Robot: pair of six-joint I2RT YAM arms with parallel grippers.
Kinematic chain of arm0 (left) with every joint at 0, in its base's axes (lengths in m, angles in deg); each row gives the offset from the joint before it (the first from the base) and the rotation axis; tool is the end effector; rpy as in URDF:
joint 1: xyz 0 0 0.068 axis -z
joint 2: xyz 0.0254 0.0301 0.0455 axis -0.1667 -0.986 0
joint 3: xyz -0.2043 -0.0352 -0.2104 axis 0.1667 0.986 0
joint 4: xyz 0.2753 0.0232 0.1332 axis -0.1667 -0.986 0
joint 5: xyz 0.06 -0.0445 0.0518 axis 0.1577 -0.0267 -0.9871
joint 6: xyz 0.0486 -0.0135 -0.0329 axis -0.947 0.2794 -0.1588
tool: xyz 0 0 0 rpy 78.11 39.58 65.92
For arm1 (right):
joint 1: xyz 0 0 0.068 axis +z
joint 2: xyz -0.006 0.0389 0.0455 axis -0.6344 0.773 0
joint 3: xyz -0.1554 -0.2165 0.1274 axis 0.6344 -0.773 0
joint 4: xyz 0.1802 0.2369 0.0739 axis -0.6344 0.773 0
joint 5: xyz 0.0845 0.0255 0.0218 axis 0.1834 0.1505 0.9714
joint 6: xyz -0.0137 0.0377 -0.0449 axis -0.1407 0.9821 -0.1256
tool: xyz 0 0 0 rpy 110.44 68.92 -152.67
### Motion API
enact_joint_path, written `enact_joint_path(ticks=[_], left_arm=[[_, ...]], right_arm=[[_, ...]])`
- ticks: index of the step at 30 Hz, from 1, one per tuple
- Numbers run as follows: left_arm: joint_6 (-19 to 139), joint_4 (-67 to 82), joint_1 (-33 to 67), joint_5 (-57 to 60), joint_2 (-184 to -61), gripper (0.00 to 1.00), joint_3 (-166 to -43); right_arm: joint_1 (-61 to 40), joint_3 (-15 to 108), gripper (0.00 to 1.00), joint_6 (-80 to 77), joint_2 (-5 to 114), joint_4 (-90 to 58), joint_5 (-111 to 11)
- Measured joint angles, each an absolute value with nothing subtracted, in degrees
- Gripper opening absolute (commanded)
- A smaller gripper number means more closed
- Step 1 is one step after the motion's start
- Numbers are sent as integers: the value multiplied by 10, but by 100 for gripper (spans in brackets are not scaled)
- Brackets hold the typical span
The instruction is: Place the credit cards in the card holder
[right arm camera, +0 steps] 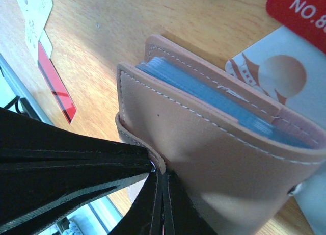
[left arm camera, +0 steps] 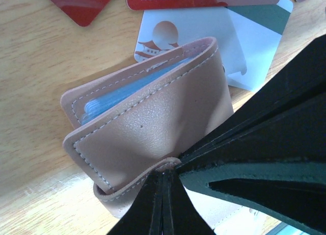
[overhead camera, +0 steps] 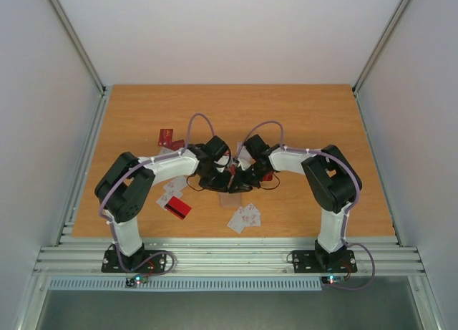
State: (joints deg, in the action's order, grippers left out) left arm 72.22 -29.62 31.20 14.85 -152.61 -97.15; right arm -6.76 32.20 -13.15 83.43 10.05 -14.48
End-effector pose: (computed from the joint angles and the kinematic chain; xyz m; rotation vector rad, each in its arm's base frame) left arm 0.2819 -0.2649 0.1334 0.5309 3.0106 -0.6952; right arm 0.3066 0.2327 0.1017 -1.0564 2.6390 1.1906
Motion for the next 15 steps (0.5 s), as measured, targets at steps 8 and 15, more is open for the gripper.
enact_joint_path(ticks=[8, 15], left_arm=[[729, -282, 313, 152, -1529, 0, -957], [718, -285, 315, 142, -1527, 2, -957]], right_arm=[[-68, 317, 1, -130, 831, 97, -145], [-67, 311, 1, -127, 826, 96, -148]])
